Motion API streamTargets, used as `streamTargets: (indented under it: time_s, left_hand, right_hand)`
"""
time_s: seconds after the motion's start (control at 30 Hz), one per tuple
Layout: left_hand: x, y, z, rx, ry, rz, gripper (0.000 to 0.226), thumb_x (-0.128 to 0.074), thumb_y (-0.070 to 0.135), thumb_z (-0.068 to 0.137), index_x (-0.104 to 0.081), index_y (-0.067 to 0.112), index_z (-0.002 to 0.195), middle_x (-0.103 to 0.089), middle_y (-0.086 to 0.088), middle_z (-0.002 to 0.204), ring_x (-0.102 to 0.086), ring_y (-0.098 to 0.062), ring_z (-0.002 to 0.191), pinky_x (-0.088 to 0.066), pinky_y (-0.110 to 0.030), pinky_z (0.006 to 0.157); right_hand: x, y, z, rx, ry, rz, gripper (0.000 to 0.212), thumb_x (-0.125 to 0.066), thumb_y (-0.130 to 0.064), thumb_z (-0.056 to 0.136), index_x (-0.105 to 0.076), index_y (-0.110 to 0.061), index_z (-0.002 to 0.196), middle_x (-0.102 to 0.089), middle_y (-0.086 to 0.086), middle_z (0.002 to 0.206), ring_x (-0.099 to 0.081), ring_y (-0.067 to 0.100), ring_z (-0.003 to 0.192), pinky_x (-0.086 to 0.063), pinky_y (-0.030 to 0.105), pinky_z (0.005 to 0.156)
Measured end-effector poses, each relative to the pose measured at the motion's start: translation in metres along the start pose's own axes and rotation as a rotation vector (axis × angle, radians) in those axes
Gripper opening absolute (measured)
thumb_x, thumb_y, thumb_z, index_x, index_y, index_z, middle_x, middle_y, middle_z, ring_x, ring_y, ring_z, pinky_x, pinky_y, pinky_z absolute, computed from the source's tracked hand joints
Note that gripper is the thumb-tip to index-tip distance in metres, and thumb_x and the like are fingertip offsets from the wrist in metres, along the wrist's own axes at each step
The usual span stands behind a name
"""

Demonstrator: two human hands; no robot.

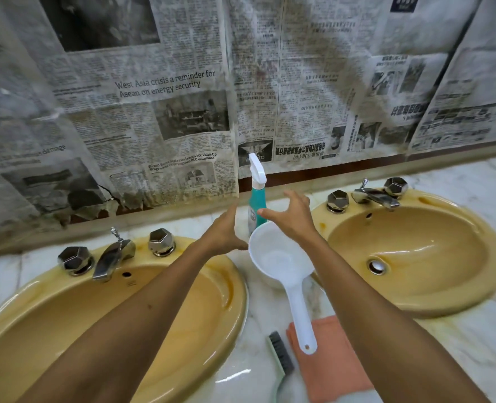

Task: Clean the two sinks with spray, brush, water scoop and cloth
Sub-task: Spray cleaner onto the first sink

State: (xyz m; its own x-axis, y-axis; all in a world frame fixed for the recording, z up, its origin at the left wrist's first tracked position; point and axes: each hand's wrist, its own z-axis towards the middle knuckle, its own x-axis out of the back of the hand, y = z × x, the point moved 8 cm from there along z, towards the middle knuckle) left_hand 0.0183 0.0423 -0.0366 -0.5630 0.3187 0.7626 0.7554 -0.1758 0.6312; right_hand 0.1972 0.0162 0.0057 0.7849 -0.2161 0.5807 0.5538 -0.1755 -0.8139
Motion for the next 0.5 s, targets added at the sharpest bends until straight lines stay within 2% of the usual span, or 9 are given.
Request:
streamTargets:
  time_s: [0.1,0.17,0.23,0.3,0.37,0.43,0.5]
  left_hand:
    - [0.005,0.002,-0.046,-0.011,0.018,-0.036,0.122,-0.086,0.020,0.075,0.001,0.025,0.159,-0.025,-0.005,0.162,-0.031,-0.026,0.145,-0.041,-0.037,0.109]
    - [0.008,0.000,-0.079,-0.020,0.044,-0.073,0.119,-0.085,0.021,0.076,-0.001,0.024,0.159,-0.023,-0.003,0.163,-0.032,-0.024,0.145,-0.041,-0.035,0.109]
    - [0.010,-0.005,-0.113,-0.029,0.054,-0.103,0.116,-0.085,0.021,0.077,-0.003,0.024,0.159,-0.025,-0.003,0.162,-0.036,-0.022,0.142,-0.043,-0.033,0.105]
    - [0.010,-0.012,-0.142,-0.028,0.072,-0.126,0.114,-0.084,0.020,0.077,-0.005,0.026,0.159,-0.031,-0.007,0.159,-0.046,-0.021,0.132,-0.049,-0.033,0.098]
    - [0.005,-0.019,-0.181,-0.031,0.072,-0.171,0.112,-0.084,0.020,0.078,-0.006,0.028,0.158,-0.038,-0.010,0.154,-0.050,-0.018,0.120,-0.050,-0.037,0.097]
    - [-0.002,-0.027,-0.206,-0.028,0.091,-0.191,0.111,-0.084,0.021,0.078,-0.008,0.027,0.158,-0.039,-0.013,0.153,-0.047,-0.021,0.129,-0.046,-0.041,0.104]
    - [-0.011,-0.033,-0.234,-0.045,0.101,-0.194,0.107,-0.083,0.022,0.078,-0.012,0.024,0.158,-0.037,-0.013,0.155,-0.040,-0.026,0.138,-0.041,-0.038,0.107]
  right_hand:
    - [0.015,-0.003,-0.040,0.017,0.042,0.066,0.081,-0.079,-0.045,0.077,-0.043,-0.015,0.143,-0.032,0.006,0.146,-0.045,0.021,0.128,-0.039,0.027,0.099]
    - [0.024,-0.005,-0.065,0.047,0.082,0.093,0.072,-0.079,-0.043,0.078,-0.049,-0.017,0.138,-0.035,0.005,0.144,-0.048,0.021,0.125,-0.043,0.034,0.105]
    - [0.033,-0.007,-0.095,0.074,0.129,0.114,0.065,-0.078,-0.040,0.079,-0.052,-0.018,0.134,-0.039,0.004,0.140,-0.050,0.022,0.123,-0.045,0.043,0.104]
    - [0.041,-0.009,-0.120,0.090,0.172,0.117,0.059,-0.078,-0.037,0.080,-0.055,-0.017,0.131,-0.043,0.002,0.135,-0.051,0.022,0.119,-0.046,0.044,0.102]
    - [0.043,-0.013,-0.156,0.109,0.196,0.111,0.053,-0.078,-0.034,0.080,-0.058,-0.016,0.126,-0.045,-0.003,0.126,-0.053,0.019,0.114,-0.048,0.042,0.100]
    - [0.045,-0.016,-0.182,0.124,0.222,0.127,0.047,-0.077,-0.032,0.081,-0.060,-0.017,0.122,-0.046,-0.004,0.124,-0.053,0.015,0.108,-0.049,0.036,0.096]
    - [0.042,-0.019,-0.212,0.153,0.241,0.122,0.042,-0.076,-0.029,0.081,-0.062,-0.017,0.119,-0.049,-0.002,0.121,-0.055,0.016,0.104,-0.050,0.031,0.089]
